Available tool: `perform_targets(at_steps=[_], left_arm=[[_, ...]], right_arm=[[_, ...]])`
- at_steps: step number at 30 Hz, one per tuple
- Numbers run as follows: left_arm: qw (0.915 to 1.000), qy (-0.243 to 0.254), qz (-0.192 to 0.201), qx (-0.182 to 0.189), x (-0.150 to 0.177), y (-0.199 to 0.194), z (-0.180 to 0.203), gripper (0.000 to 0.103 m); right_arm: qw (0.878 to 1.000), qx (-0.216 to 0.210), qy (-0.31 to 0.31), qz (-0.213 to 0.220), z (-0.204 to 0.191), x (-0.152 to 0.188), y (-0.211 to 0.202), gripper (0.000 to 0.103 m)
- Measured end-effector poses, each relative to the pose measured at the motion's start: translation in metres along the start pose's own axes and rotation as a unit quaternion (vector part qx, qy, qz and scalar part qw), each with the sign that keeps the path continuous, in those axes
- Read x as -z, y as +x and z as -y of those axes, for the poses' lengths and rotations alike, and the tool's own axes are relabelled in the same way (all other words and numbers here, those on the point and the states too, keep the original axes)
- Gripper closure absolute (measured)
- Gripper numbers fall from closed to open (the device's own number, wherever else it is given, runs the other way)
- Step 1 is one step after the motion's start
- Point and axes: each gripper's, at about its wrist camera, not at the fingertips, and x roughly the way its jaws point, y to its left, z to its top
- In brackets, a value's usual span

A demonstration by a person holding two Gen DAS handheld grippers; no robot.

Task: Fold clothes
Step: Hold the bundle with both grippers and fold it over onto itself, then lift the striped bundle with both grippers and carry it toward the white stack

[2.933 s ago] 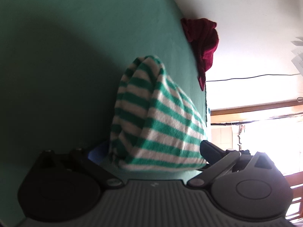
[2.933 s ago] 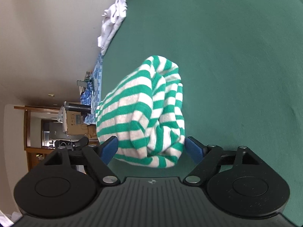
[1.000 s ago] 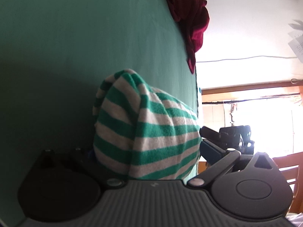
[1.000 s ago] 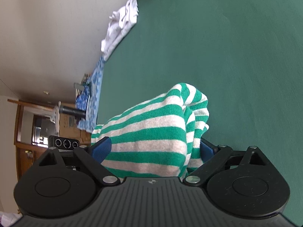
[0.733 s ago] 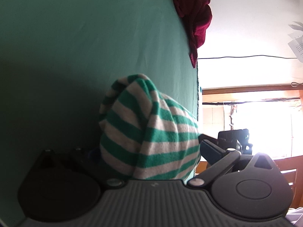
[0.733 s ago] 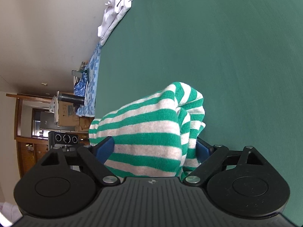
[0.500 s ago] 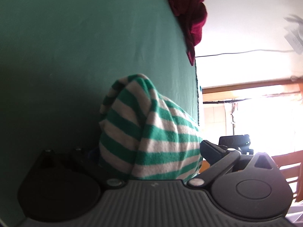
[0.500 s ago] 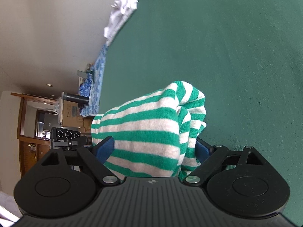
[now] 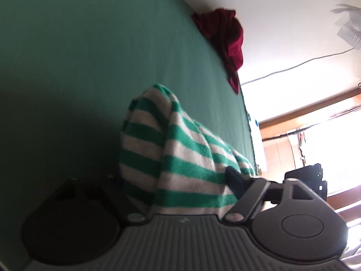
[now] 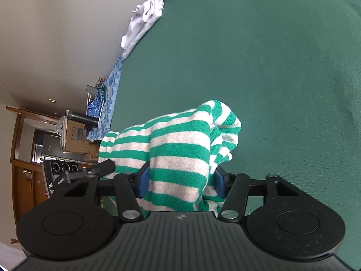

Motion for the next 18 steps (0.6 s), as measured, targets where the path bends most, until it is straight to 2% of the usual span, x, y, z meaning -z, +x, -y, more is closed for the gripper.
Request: perform_targets(at_steps=[4, 8, 13, 18], left_arm=[[0.9995, 0.008, 0.029, 0.014, -0.018, -0.023, 0.025, 0.037], [0.9960, 0.058, 0.067, 0.013, -0.065, -0.057, 0.074, 0.039], [0.9827, 0.143, 0.116, -0.016, -0.163, -0.104, 0.132, 0.039], [0.9634, 0.211, 0.159, -0.043, -0.280, -0.131, 0.162, 0.039]], right_arm=[[1.000, -0.020, -0.006, 0.009, -0.016, -0.018, -0.018, 0.048], [0.996, -0.043, -0.067, 0.027, -0.072, -0.060, -0.044, 0.048], [0.985, -0.062, -0.147, 0.066, -0.162, -0.135, -0.051, 0.048], [0.971, -0.070, -0.186, 0.131, -0.247, -0.211, -0.025, 0.048]])
